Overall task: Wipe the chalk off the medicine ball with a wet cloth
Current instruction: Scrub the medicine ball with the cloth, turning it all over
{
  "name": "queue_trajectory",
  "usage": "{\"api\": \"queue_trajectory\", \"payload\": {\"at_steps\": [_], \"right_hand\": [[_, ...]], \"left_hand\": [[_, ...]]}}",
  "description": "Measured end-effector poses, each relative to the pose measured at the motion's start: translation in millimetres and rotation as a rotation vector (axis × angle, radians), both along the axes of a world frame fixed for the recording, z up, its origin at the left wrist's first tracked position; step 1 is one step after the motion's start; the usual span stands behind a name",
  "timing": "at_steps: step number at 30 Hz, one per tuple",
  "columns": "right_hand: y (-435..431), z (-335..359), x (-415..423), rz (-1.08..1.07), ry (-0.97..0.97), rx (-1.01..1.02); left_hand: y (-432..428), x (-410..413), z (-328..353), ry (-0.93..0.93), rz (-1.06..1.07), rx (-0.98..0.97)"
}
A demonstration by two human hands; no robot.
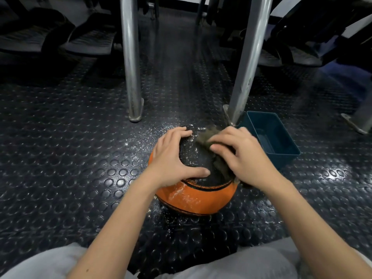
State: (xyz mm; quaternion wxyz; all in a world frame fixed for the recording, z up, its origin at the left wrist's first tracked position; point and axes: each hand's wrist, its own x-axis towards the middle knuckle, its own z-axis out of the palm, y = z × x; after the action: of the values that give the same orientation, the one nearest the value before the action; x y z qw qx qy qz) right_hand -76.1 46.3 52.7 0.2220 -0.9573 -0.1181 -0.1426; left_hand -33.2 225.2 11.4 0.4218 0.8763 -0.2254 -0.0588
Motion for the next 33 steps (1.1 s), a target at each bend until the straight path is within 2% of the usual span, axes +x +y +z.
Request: {"api": "queue_trajectory", "payload": {"at_steps": [2,3,6,8,12,13,16,18,20,22,23,25,26,27,29,30,32,33], "right_hand": [[3.9,5.1,-5.8,0.12,0.036,0.004],[-0.1,5.2,-1.9,0.107,0.043,-0.003],[-16.1,0.1,14.9,-0.13,0.016,-0.019],[-16.4,-1.2,13.5,-0.2,0.011,-0.048],[-5.0,12.3,-3.5,0.078,0.16,0.046],[-10.6,12.8,-0.7,0.074,0.18,0.063],[-31.1,10.2,10.1,-0.24,0.105,-0.114],[-27.6,10.7,7.6,-0.338,-0.056,-0.067],[-9.2,14.8,-1.3,-0.173,-0.176,0.063],[-0.4,10.9,-2.5,0.0,-0.073,0.112],[-3.9,7.0,1.6,-0.006,0.021,0.091],[-21.2,2.7,6.4,-0.216,0.071,-0.11],[-31.0,3.4,6.4,-0.341,0.006,-0.199],[-35.4,6.6,2.8,-0.418,-0.106,-0.189],[-26.0,18.2,-4.0,-0.336,-0.281,-0.017],[-19.3,21.1,-7.6,-0.2,-0.268,0.075],[-12.3,19.2,-7.1,0.043,-0.048,0.2],[-11.9,13.7,-5.5,0.046,0.069,0.189]], "left_hand": [[2.3,-0.4,0.8,0.021,0.007,-0.01],[2.4,-0.1,1.6,0.027,0.002,-0.008],[-0.7,0.5,3.1,0.022,-0.017,0.007],[-3.3,0.1,3.5,0.013,-0.021,0.008],[1.3,1.3,2.1,0.028,-0.003,-0.026],[2.7,1.3,2.3,0.039,-0.006,-0.027],[1.8,2.2,3.6,0.045,-0.017,-0.017],[-0.4,2.0,3.4,0.03,-0.019,-0.003],[-2.4,0.7,2.8,0.017,-0.009,0.006],[-2.2,0.9,2.6,0.006,0.003,-0.007],[-1.9,1.1,3.4,0.014,-0.001,-0.011],[-1.3,1.9,3.7,0.034,-0.013,-0.007],[-1.1,2.1,4.3,0.04,-0.021,0.0],[-0.6,2.6,4.2,0.044,-0.026,0.004],[0.0,2.8,3.7,0.046,-0.017,-0.003],[-0.1,2.0,3.7,0.045,-0.011,-0.005],[-0.9,1.8,3.8,0.035,-0.003,-0.011],[-1.1,2.1,4.4,0.034,-0.004,-0.01]]}}
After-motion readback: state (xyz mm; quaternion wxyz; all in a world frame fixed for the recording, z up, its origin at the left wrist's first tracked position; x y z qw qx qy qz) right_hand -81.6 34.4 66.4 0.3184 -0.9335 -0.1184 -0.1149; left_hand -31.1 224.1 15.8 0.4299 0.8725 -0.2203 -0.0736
